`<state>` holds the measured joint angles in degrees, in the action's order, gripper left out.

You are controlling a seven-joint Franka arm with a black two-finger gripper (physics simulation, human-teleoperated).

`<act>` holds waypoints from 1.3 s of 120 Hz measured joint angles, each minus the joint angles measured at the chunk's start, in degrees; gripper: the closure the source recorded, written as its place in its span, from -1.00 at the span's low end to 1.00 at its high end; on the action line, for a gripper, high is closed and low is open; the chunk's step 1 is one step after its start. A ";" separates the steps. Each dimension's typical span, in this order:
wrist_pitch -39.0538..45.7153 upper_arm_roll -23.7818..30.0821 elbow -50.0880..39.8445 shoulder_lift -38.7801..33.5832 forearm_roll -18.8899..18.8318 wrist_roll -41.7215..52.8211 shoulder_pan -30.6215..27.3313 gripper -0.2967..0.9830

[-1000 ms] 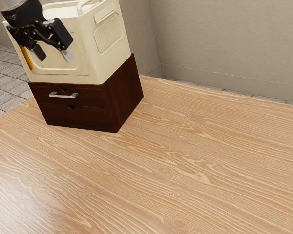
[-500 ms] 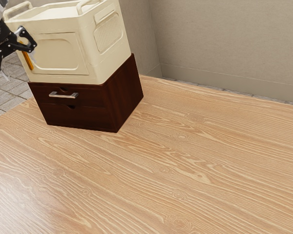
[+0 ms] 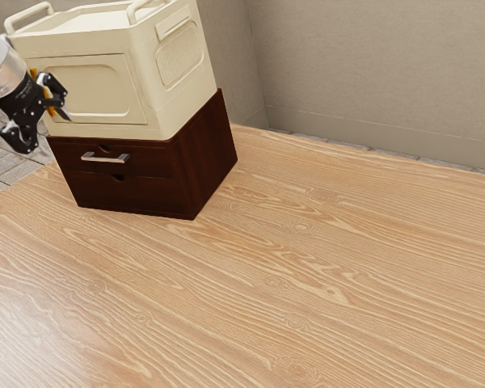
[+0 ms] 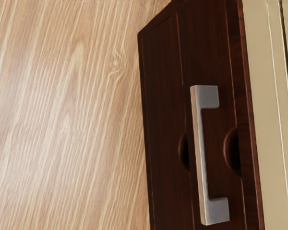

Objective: Pull the drawer handle with one arm to open the drawer

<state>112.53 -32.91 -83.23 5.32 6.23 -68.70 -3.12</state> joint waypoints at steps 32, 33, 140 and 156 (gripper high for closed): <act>4.75 -0.01 -2.64 1.95 -0.04 -8.46 -0.73 -0.26; 4.90 -0.02 -2.66 2.09 -0.04 -8.66 -0.79 -0.25; 15.95 0.50 -2.75 10.55 1.48 -20.09 -2.91 -0.07; 16.51 0.87 -2.73 10.83 1.62 -20.74 -2.70 -0.07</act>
<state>129.04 -32.05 -85.96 16.15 7.85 -89.43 -5.82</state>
